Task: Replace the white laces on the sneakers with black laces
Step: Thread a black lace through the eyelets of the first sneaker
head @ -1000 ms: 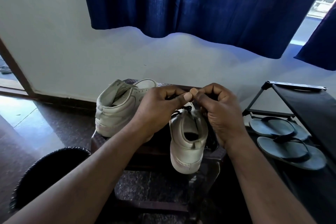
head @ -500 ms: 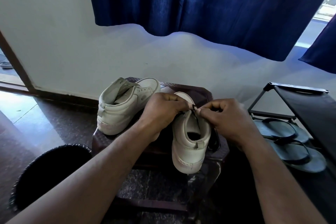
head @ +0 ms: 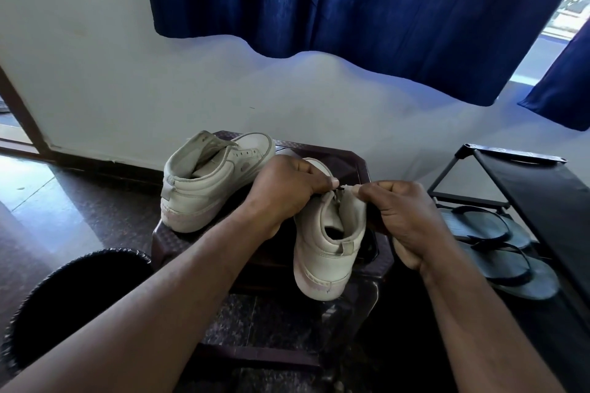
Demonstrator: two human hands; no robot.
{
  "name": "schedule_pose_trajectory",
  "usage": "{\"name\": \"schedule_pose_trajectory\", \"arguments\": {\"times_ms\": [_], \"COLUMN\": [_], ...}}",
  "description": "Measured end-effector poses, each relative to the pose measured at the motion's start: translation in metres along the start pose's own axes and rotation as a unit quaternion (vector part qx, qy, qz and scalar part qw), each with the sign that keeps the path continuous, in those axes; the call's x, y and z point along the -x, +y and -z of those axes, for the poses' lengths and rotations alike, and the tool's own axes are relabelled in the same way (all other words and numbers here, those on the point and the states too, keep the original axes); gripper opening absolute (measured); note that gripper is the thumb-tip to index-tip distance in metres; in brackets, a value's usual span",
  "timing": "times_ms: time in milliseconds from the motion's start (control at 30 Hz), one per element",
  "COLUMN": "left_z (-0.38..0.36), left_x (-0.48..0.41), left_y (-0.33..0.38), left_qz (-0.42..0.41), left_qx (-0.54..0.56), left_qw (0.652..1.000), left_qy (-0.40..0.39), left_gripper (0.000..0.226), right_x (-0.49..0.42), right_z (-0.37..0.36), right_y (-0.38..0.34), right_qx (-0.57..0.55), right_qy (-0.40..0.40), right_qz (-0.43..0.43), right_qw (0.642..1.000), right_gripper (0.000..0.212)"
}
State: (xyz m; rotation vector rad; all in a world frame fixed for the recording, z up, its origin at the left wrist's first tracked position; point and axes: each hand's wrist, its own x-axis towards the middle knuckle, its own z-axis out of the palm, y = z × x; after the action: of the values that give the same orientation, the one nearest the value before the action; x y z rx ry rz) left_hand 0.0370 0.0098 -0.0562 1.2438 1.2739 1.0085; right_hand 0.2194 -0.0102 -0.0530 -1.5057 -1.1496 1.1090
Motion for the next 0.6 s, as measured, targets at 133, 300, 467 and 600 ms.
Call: {"name": "schedule_pose_trajectory", "arguments": {"times_ms": [133,300,467,600], "left_z": [-0.002,-0.0037,-0.0065,-0.0074], "left_x": [-0.002,-0.0024,-0.0021,-0.0007], "left_y": [0.0004,0.0,-0.0015,0.0008], "left_qz": [-0.027,-0.036,-0.083,-0.122], "left_qx": [-0.073,-0.109,-0.183,-0.26], "left_qw": [0.997,0.993,0.978,0.957], "left_qy": [0.022,0.035,0.054,0.033], "left_gripper": [0.021,0.023,0.025,0.024], "right_x": [0.0007,0.0026,0.0029,0.0002], "right_z": [-0.0005,-0.0038,-0.0085,-0.0098], "right_y": [-0.0007,-0.0017,0.0023,0.0076], "right_qx": [-0.019,-0.023,-0.022,-0.02], "right_qy": [-0.002,0.005,0.018,0.038], "right_qz": [-0.014,-0.013,0.01,0.014], "right_qw": [1.0,1.0,1.0,0.999], "right_gripper": [0.016,0.014,0.05,0.076]}}
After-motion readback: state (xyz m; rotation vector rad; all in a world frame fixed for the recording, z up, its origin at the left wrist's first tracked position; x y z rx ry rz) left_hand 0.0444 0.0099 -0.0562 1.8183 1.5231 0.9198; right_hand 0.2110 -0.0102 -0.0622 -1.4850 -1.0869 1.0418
